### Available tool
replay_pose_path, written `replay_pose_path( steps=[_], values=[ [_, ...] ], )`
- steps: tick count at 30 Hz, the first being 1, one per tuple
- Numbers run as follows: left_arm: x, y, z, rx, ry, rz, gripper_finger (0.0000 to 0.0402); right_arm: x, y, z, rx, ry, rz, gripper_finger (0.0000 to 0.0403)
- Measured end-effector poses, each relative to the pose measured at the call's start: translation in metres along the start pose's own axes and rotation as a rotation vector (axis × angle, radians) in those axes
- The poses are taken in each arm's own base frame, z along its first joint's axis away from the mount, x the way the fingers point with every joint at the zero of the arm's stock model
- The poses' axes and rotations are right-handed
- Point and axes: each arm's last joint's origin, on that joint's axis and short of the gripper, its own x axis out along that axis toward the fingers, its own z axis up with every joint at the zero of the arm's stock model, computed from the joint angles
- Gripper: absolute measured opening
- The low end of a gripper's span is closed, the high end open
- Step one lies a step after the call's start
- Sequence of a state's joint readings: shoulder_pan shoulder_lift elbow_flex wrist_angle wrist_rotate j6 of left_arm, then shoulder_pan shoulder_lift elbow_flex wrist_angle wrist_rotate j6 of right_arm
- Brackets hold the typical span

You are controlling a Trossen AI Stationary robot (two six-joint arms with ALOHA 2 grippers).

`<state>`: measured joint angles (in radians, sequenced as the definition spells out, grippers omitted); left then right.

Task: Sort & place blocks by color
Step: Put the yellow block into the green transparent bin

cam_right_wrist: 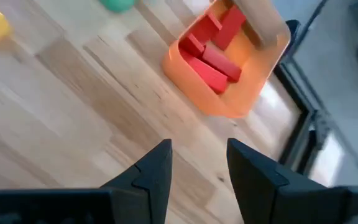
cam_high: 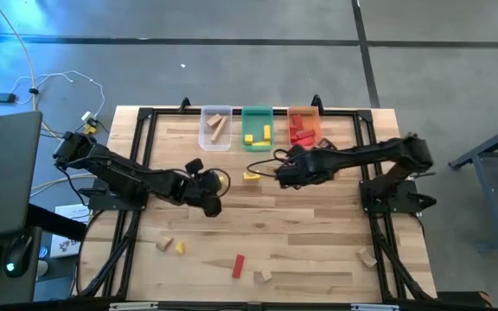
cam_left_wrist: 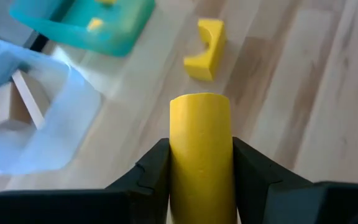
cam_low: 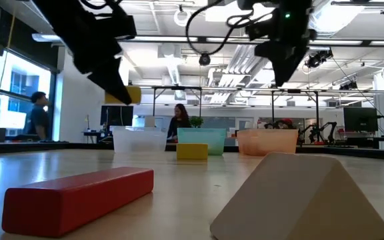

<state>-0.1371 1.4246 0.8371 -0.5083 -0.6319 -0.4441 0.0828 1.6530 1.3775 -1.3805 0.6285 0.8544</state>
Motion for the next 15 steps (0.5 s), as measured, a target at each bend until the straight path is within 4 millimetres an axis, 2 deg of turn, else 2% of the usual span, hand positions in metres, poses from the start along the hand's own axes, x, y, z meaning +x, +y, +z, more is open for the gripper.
replay_pose_path(
  steps=[7,15],
  values=[
    [0.017,0.019,0.026,-0.046,-0.103,-0.043,0.0103,0.002,-0.006,-0.028,0.111,-0.119,0.169,0.0138],
    [0.042,0.058,0.055,-0.166,-0.239,-0.099,0.0103,0.023,0.009,-0.04,0.187,-0.186,0.287,0.0138]
  ],
)
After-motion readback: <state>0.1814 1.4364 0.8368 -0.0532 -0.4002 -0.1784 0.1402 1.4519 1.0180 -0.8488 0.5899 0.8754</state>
